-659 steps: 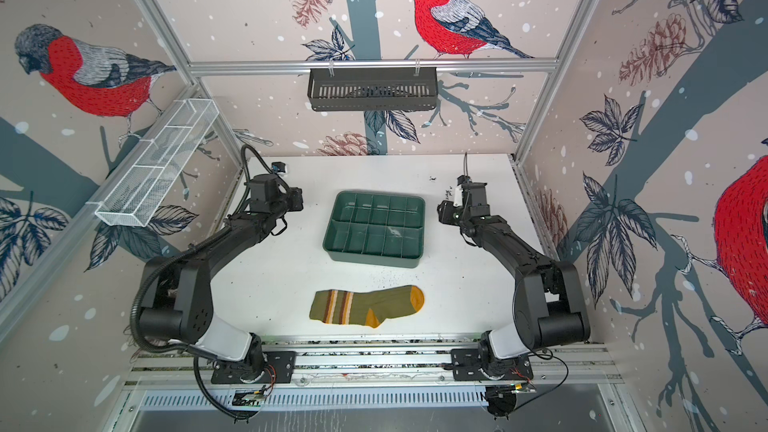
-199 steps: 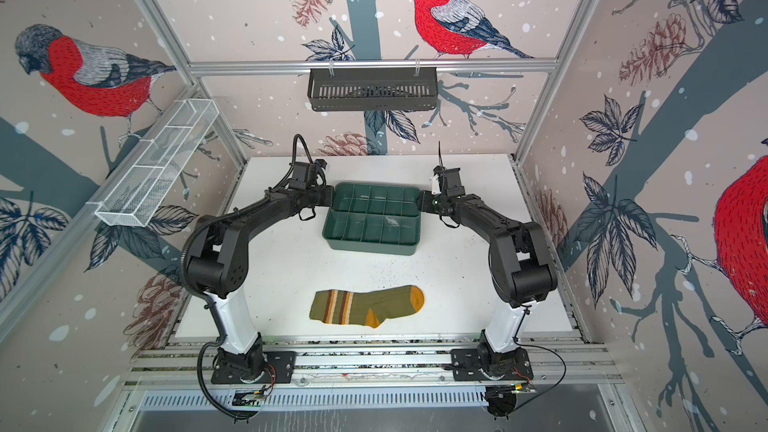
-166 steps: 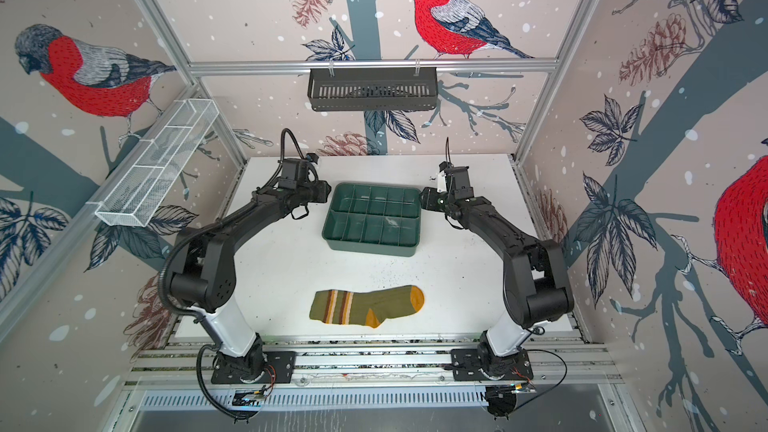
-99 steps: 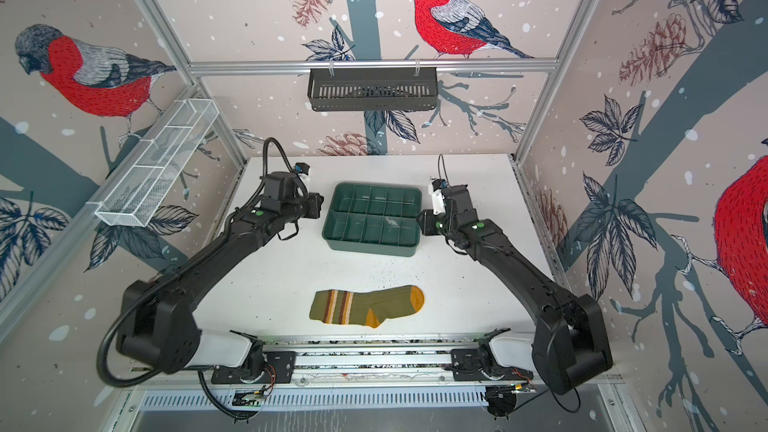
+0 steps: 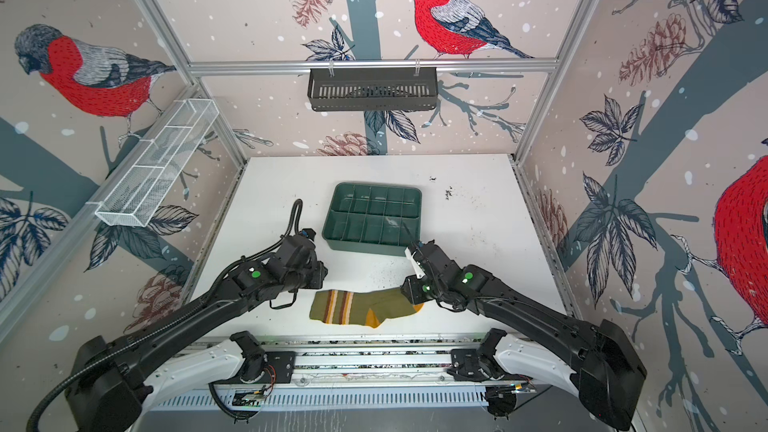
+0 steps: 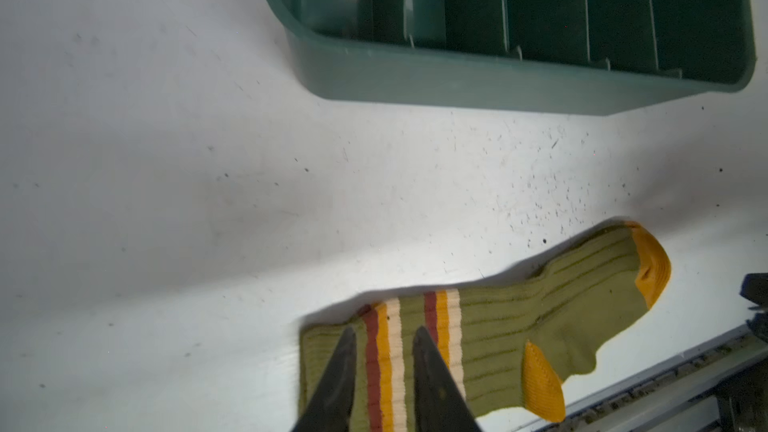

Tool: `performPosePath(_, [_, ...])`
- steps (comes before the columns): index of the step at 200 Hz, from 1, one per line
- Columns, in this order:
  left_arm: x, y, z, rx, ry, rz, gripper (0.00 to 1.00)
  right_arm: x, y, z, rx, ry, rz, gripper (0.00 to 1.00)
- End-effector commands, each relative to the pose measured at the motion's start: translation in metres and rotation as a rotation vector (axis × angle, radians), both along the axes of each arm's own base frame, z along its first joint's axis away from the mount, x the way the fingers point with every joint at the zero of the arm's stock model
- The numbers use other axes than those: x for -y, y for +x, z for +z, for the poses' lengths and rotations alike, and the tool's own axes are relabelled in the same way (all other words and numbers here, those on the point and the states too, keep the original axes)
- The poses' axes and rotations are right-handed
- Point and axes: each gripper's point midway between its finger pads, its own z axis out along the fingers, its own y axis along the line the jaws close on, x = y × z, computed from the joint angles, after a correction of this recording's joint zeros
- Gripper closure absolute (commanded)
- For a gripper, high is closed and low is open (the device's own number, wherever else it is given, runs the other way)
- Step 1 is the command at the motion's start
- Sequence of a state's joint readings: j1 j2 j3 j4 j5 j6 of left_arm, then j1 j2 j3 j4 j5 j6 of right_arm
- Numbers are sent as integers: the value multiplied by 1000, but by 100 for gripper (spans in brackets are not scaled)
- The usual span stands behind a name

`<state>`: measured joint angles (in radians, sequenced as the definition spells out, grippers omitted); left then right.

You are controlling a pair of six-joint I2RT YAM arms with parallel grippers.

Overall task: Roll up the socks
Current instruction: 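Lower left gripper onto sock cuff while right gripper lowers onto toe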

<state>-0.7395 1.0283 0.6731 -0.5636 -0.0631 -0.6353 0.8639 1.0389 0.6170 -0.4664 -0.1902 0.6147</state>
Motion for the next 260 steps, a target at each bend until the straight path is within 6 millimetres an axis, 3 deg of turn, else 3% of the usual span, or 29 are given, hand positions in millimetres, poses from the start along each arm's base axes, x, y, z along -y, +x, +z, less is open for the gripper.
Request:
performPosePath(1, [-17, -19, -22, -93, 79, 110, 74, 8, -2, -11, -11, -47, -69, 65])
performPosePath(26, [-18, -32, -41, -155, 55, 128, 73, 8, -5, -17, -30, -26, -78, 68])
performPosePath(72, [3, -46, -48, -197, -64, 95, 76, 4, -18, -39, -108, -42, -47, 73])
performPosePath(144, [12, -54, -87, -264, -60, 62, 76, 7, -7, -65, -144, -114, -73, 73])
performPosePath(176, [0, -41, -98, -249, 57, 90, 76, 18, 12, -77, -153, -137, -123, 73])
performPosePath(214, [6, -9, -103, -213, 62, 76, 76, 30, 49, -68, -96, -118, -196, 74])
performPosePath(260, [-8, 18, -98, -173, 110, 92, 76, 46, 83, -64, -54, -133, -253, 73])
